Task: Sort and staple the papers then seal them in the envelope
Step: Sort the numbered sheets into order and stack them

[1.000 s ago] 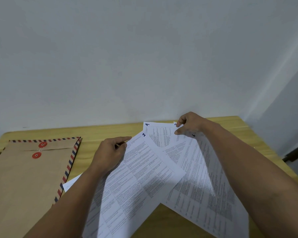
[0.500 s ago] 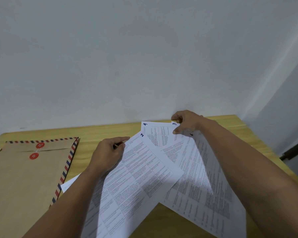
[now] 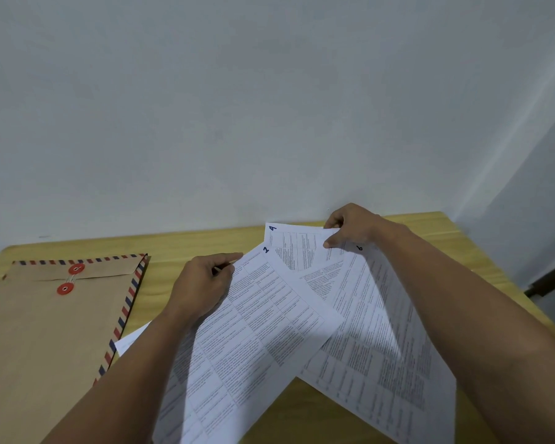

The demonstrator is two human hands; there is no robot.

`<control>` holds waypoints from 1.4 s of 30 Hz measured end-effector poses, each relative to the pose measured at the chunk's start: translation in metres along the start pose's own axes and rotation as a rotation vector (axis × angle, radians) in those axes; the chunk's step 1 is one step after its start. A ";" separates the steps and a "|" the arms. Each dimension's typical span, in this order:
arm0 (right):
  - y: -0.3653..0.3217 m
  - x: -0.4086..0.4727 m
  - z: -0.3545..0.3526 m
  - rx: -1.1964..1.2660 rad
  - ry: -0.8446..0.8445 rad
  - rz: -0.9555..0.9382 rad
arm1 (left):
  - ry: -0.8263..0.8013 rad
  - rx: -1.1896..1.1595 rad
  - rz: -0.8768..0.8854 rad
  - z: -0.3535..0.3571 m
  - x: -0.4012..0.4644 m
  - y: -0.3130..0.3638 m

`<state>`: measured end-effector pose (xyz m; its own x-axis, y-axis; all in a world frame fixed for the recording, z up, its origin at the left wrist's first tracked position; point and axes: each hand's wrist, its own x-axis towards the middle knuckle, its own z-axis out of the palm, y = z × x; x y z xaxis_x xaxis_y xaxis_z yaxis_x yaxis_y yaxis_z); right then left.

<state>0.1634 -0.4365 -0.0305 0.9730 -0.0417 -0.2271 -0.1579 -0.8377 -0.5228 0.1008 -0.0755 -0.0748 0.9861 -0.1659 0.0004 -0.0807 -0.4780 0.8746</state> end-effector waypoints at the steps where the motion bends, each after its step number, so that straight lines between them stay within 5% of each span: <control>1: 0.001 0.000 0.001 0.006 0.009 -0.003 | -0.002 0.001 0.000 0.000 0.000 0.000; 9: 0.004 0.001 0.003 0.015 0.035 -0.065 | 0.005 0.036 0.009 -0.001 0.001 0.002; 20: -0.028 -0.038 -0.030 0.121 0.389 -0.054 | 0.040 0.005 0.115 -0.016 -0.022 0.043; 34: -0.120 -0.187 -0.134 0.441 0.781 -0.443 | 0.179 0.069 0.380 -0.077 -0.114 0.174; 37: -0.140 -0.213 -0.145 0.489 0.768 -0.525 | 0.213 0.063 0.427 -0.085 -0.130 0.195; 42: -0.167 -0.245 -0.139 0.642 0.442 -0.512 | 0.282 0.015 0.491 -0.087 -0.149 0.220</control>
<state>-0.0250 -0.3623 0.2268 0.9045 -0.0644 0.4215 0.3739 -0.3555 -0.8566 -0.0515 -0.0804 0.1599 0.8328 -0.1361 0.5366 -0.5397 -0.4155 0.7322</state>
